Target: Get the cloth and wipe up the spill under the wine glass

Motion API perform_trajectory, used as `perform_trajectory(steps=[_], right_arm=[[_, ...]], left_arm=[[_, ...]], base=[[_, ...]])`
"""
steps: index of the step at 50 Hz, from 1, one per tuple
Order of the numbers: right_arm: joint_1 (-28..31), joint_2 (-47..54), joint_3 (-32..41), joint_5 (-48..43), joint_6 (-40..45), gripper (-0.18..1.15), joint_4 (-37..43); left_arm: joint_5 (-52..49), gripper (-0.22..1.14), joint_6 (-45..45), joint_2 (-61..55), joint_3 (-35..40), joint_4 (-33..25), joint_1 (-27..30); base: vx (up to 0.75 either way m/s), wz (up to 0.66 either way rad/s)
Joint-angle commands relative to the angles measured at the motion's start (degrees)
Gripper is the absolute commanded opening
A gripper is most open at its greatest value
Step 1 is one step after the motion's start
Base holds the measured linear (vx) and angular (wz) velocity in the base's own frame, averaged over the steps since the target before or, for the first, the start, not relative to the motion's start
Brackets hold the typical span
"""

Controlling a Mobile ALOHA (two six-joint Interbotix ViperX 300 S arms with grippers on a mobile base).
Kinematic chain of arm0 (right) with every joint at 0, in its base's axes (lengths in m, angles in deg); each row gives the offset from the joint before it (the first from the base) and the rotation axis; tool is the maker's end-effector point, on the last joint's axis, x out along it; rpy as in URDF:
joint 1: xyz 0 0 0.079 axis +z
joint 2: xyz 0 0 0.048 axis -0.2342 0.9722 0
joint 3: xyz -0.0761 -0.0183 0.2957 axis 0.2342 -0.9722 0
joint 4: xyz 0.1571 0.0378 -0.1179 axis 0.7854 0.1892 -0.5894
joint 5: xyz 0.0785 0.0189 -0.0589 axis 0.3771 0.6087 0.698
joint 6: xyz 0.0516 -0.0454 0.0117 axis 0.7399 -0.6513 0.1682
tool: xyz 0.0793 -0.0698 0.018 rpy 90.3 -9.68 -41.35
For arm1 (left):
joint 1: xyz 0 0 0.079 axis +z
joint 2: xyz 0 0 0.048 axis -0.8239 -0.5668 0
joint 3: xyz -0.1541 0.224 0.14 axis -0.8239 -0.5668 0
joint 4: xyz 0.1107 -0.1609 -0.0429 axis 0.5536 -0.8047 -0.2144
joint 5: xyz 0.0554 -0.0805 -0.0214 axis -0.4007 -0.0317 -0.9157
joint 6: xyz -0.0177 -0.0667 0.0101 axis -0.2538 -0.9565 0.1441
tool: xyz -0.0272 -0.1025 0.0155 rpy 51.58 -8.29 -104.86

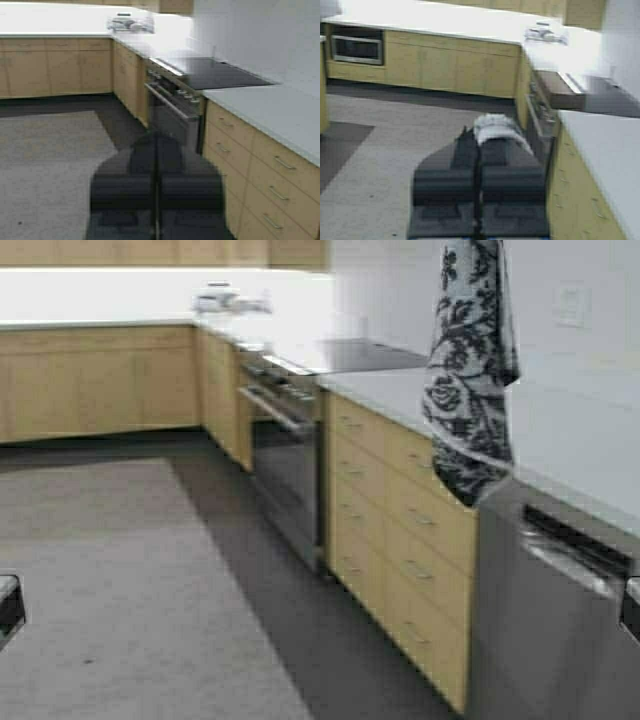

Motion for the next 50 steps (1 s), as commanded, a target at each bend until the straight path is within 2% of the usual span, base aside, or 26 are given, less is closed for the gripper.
perform_trajectory(steps=[1, 15, 27, 50], right_arm=[[-1.58, 0.09, 0.88, -0.88, 0.09, 0.07, 0.18], [-1.85, -0.62, 0.88, -0.88, 0.44, 0.07, 0.26], [-1.85, -1.23, 0.70, -0.88, 4.22, 0.07, 0.26], [-1.85, -2.37, 0.70, -0.88, 4.48, 0.07, 0.26]], left_arm=[[0.35, 0.03, 0.00, -0.79, 0.62, 0.00, 0.09], [0.35, 0.03, -0.09, -0.79, 0.44, 0.00, 0.09], [0.35, 0.03, 0.09, -0.88, 0.26, 0.00, 0.09], [0.44, 0.03, 0.09, -0.97, 0.44, 0.00, 0.09]], base=[[-0.02, 0.46], [-0.01, 0.51], [-0.01, 0.61], [0.02, 0.54]])
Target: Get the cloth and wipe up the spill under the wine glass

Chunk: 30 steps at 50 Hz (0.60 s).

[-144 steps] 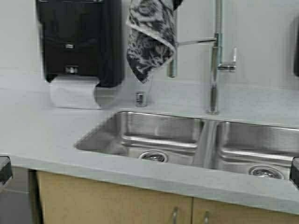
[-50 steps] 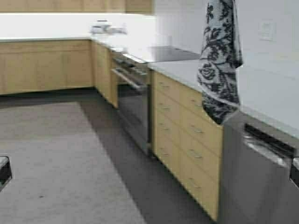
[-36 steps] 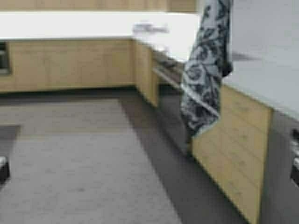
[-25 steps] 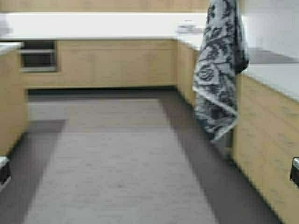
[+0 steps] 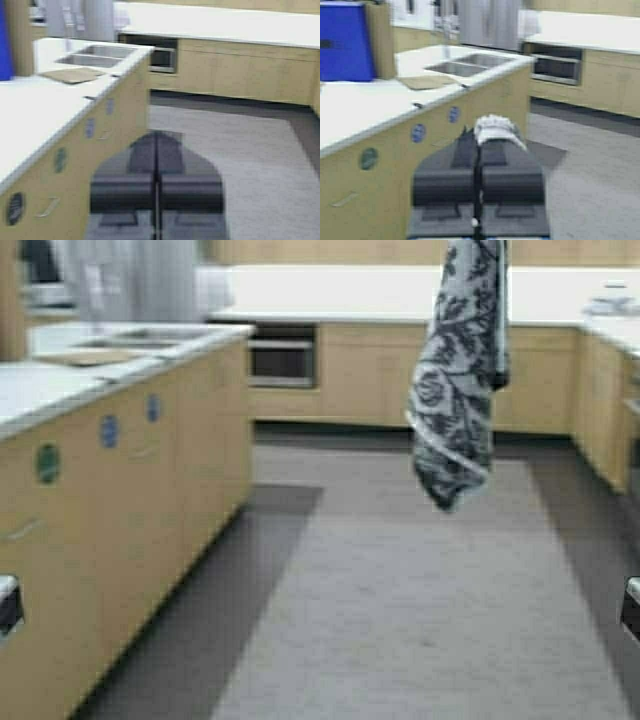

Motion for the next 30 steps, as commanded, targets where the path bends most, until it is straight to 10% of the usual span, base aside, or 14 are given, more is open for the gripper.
perform_trajectory(steps=[1, 30], right_arm=[[0.00, -1.41, 0.79, -0.88, -0.09, 0.07, 0.09], [-1.76, -2.29, -0.62, -2.99, -1.41, 0.07, 0.09]], left_arm=[[0.44, 0.03, 0.00, -0.79, 0.88, 0.00, 0.09], [8.00, 0.03, 0.26, -23.03, 4.48, 0.97, 0.09]], base=[[0.07, 0.45], [0.12, 0.39]])
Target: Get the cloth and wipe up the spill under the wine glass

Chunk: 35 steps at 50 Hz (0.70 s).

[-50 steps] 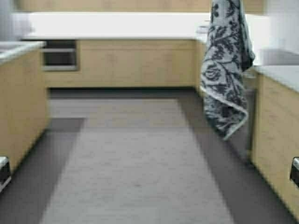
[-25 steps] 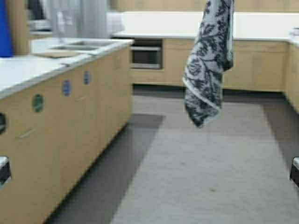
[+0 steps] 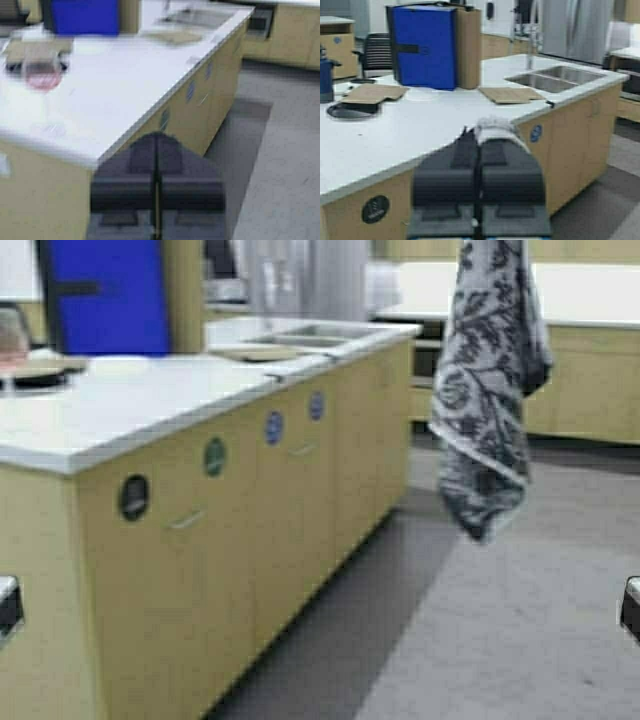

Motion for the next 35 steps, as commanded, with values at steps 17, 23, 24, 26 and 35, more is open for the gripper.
perform_trajectory(steps=[17, 23, 24, 26, 35], right_arm=[[-0.26, -1.49, -0.79, -4.75, 0.00, 0.07, 0.09], [-0.18, -1.85, -0.88, -4.83, 0.26, 0.07, 0.09], [-0.18, -2.11, -0.88, -4.83, 0.35, 0.07, 0.09], [-0.18, -2.55, -0.88, -4.83, 0.35, 0.07, 0.09], [-0.18, -3.69, -0.88, -5.01, 0.35, 0.07, 0.09]], left_arm=[[10.02, 0.03, -0.18, -18.63, 9.05, 2.46, -3.08], [12.39, 0.03, -0.35, -25.05, 11.43, 2.46, -8.96], [12.92, 0.03, -0.26, -26.10, 11.69, 2.46, -9.58], [13.97, 0.03, -0.26, -28.30, 12.13, 2.11, -10.02], [18.72, 0.03, -0.18, -36.65, 13.01, 0.09, -10.02]], base=[[0.14, 0.33], [0.14, 0.26], [0.14, 0.26], [0.14, 0.26], [0.15, 0.26]])
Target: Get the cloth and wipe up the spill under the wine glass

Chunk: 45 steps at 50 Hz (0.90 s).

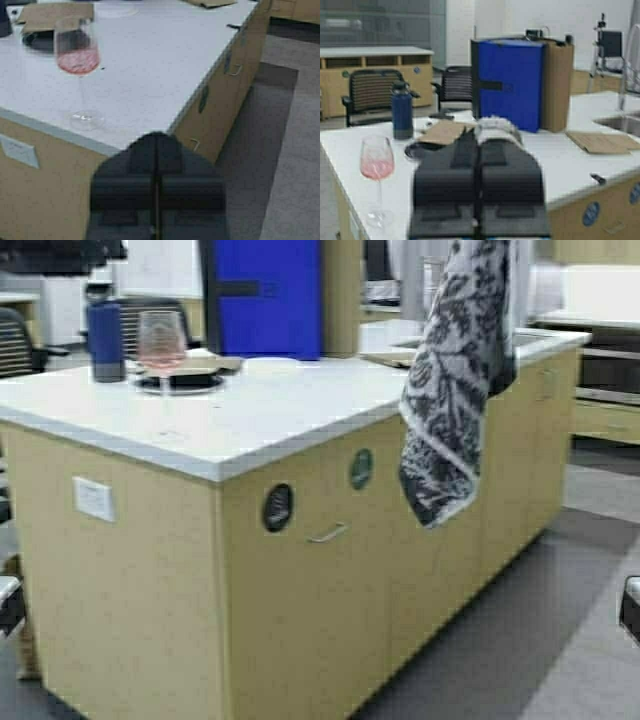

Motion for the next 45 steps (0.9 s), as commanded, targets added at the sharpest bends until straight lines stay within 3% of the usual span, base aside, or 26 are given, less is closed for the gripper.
perform_trajectory(steps=[1, 32, 45], right_arm=[[-0.09, -1.14, 0.88, -1.05, 0.00, 0.07, 0.00], [-0.09, -2.02, 0.97, -2.11, 0.09, 0.07, 0.09], [-0.09, -0.70, 0.35, -2.20, -0.26, 0.07, 0.09]], left_arm=[[3.34, 0.03, 0.00, -4.83, 1.67, -0.97, -0.09], [16.79, 0.03, 0.09, -24.61, 5.98, -0.35, -2.11], [26.81, 0.05, 0.26, -33.57, 7.56, 2.02, -3.08]], base=[[0.15, 0.27], [0.15, 0.15], [0.18, 0.04]])
